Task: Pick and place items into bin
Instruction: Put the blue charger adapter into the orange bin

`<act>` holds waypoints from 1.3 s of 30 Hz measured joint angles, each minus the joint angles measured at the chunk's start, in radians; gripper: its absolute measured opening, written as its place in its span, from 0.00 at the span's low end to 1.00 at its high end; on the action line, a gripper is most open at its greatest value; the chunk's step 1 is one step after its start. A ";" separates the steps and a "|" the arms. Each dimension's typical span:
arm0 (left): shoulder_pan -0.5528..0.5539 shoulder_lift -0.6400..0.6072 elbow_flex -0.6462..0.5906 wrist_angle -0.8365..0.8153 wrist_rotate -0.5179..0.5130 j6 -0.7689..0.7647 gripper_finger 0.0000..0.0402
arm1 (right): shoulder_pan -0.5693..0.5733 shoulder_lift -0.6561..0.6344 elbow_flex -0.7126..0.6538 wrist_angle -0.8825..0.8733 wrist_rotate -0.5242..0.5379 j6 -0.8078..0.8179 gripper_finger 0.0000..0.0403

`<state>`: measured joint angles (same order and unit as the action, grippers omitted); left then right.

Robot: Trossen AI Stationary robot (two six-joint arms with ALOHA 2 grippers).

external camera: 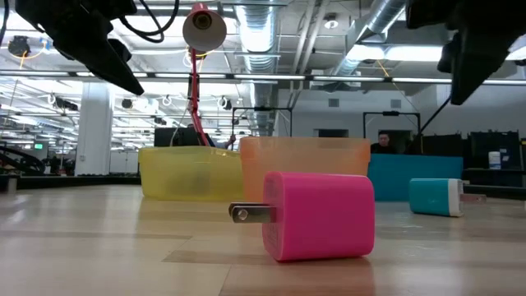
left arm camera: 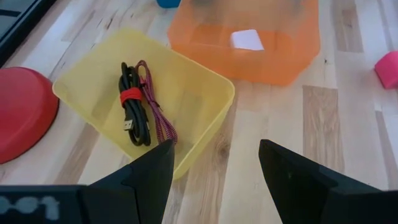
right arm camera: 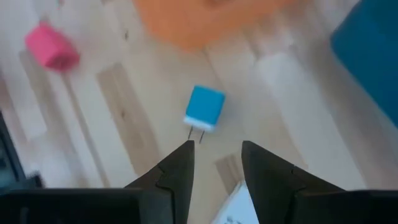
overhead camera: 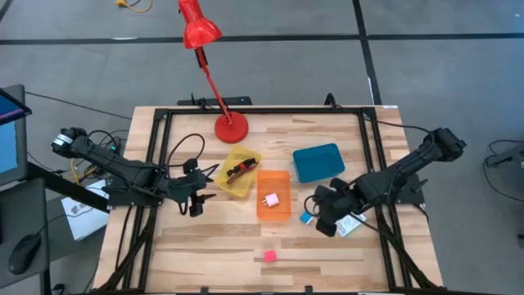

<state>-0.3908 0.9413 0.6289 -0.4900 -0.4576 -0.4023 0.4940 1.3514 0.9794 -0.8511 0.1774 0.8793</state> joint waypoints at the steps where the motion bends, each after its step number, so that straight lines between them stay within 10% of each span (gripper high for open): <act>1: 0.000 0.000 0.000 0.001 0.000 0.000 0.56 | 0.000 0.000 0.000 0.007 0.012 0.005 0.33; 14: 0.000 0.000 0.000 0.001 0.002 -0.001 0.56 | -0.052 0.188 0.000 0.123 -0.007 0.134 0.58; 39: 0.000 0.001 0.000 0.007 0.003 0.002 0.56 | -0.102 0.424 0.109 0.084 -0.158 0.081 0.51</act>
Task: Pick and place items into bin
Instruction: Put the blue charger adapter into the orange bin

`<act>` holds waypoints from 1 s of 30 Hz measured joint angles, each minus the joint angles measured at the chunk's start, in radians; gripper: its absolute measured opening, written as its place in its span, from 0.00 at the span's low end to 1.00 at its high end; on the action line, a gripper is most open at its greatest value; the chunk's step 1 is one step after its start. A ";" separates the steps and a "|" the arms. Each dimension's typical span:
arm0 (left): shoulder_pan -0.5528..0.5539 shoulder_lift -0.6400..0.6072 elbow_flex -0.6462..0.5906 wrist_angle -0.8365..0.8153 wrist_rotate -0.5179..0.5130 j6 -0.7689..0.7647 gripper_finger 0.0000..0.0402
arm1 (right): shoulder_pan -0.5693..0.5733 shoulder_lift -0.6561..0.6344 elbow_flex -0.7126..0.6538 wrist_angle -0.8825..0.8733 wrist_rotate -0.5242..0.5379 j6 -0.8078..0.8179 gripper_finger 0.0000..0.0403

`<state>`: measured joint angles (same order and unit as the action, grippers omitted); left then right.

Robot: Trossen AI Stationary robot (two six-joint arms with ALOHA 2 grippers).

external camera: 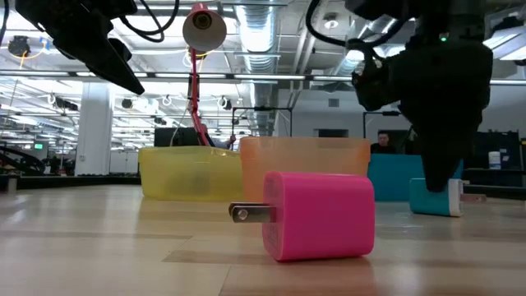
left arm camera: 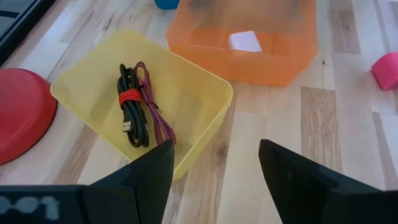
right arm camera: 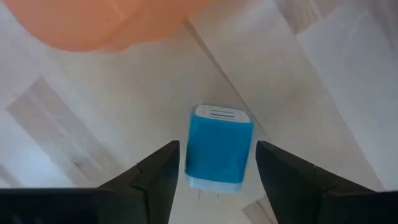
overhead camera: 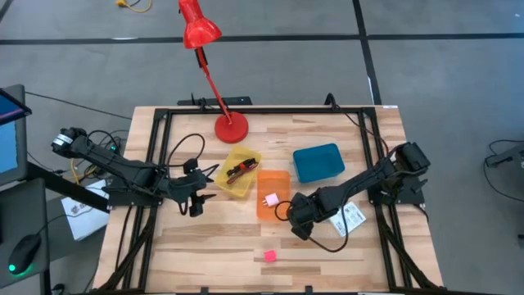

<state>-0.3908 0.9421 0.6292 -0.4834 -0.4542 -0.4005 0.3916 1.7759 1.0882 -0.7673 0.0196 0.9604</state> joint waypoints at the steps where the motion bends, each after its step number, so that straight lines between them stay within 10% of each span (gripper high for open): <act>1: 0.000 0.000 0.000 0.001 0.000 -0.002 0.56 | 0.000 0.006 0.000 -0.005 0.000 0.000 0.51; 30: 0.000 0.000 0.000 0.003 0.003 -0.003 0.56 | 0.062 -0.100 0.141 -0.020 0.048 0.008 0.31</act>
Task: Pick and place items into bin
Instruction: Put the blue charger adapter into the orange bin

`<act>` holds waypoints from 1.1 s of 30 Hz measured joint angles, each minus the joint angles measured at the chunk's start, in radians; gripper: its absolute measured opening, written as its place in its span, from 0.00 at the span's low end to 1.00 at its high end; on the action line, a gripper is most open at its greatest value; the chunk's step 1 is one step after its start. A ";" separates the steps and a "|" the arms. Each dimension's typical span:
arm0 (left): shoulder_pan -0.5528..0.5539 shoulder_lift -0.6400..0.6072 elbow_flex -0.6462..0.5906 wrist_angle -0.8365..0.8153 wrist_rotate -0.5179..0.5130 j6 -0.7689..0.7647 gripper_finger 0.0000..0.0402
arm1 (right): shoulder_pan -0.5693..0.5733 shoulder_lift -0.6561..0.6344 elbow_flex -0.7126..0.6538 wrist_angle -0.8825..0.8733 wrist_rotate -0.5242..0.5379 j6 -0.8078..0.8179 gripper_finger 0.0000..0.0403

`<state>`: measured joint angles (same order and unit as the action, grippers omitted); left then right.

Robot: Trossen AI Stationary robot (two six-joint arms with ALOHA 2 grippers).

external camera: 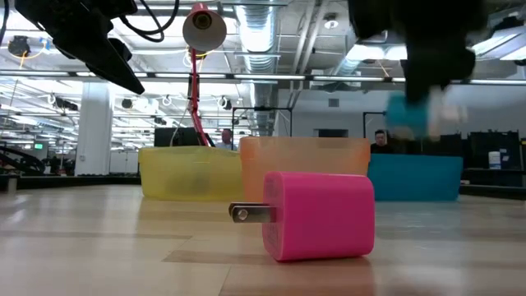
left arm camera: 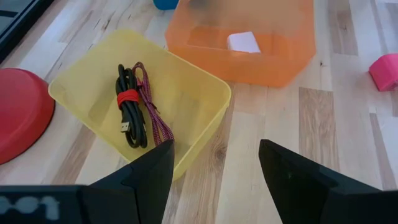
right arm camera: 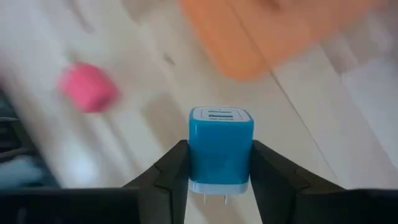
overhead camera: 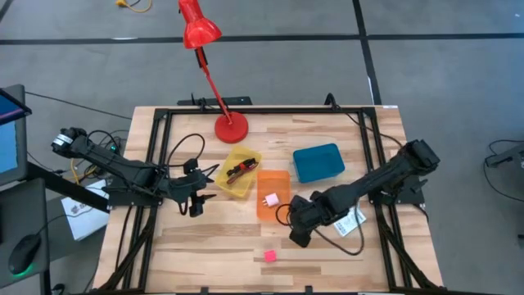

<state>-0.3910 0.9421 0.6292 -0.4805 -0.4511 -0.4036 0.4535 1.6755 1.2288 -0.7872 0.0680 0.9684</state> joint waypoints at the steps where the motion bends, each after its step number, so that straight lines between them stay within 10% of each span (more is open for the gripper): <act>1: 0.000 0.000 0.000 0.000 0.000 0.000 0.56 | 0.007 -0.013 0.020 0.000 0.023 -0.003 0.31; 11: 0.000 0.000 0.000 0.000 0.000 0.000 0.56 | -0.109 -0.032 0.105 0.085 0.282 -0.300 0.33; 21: -0.001 0.001 0.000 -0.003 0.000 0.000 0.56 | -0.367 0.096 0.105 0.114 0.132 -0.365 0.36; 33: 0.000 0.023 0.000 -0.008 0.000 0.000 0.56 | -0.422 0.224 0.105 0.114 0.055 -0.446 0.40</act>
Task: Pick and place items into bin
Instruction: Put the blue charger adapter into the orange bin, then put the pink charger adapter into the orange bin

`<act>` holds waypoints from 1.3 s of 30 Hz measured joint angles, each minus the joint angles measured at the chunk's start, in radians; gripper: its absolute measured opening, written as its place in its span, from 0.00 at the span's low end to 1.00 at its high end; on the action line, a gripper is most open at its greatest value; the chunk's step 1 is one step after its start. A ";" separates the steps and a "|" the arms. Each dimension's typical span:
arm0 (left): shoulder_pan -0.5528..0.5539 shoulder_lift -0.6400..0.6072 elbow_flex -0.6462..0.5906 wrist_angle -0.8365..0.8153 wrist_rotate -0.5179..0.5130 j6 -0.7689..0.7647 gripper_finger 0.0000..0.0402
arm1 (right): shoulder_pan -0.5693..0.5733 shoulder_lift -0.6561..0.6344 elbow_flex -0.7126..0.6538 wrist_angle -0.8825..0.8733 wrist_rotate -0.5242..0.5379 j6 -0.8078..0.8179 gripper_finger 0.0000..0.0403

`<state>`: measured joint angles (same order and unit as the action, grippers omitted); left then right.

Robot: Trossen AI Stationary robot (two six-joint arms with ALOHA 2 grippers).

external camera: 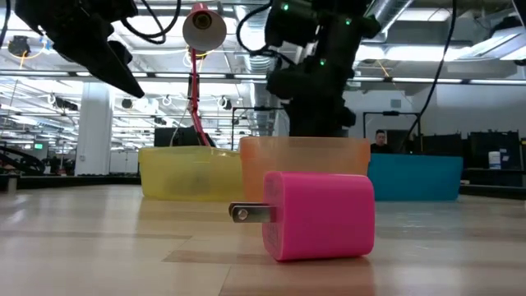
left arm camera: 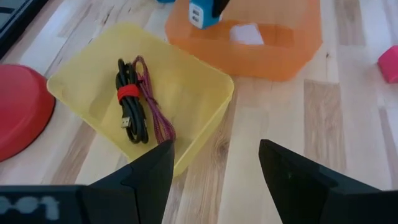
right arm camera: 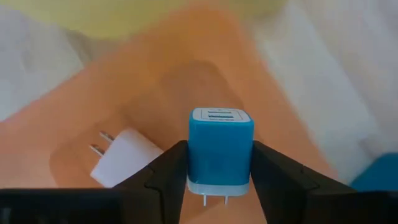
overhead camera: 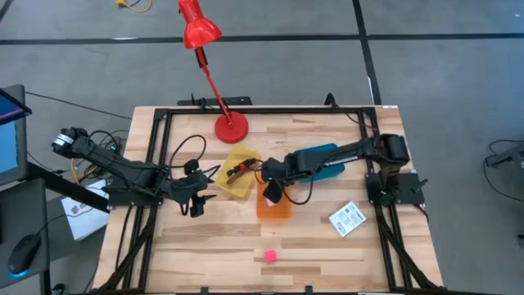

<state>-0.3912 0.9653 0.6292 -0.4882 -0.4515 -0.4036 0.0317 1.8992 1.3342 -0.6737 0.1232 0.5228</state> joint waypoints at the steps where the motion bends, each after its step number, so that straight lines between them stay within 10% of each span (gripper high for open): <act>1: 0.000 0.000 0.000 -0.006 0.000 0.002 0.56 | -0.001 0.012 0.000 0.006 -0.010 -0.001 0.41; 13: 0.000 0.005 0.000 0.000 -0.006 0.004 0.56 | -0.007 0.071 0.000 0.006 -0.073 -0.035 0.46; 27: 0.000 0.005 0.000 0.018 -0.005 -0.064 0.56 | 0.027 -0.140 0.000 0.001 -0.082 -0.027 0.40; 39: 0.000 0.005 0.000 0.016 0.001 -0.097 0.56 | 0.292 -0.242 0.000 0.107 -0.264 -0.160 0.38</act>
<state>-0.3912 0.9707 0.6289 -0.4724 -0.4507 -0.5011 0.3234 1.6574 1.3342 -0.5667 -0.1409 0.3632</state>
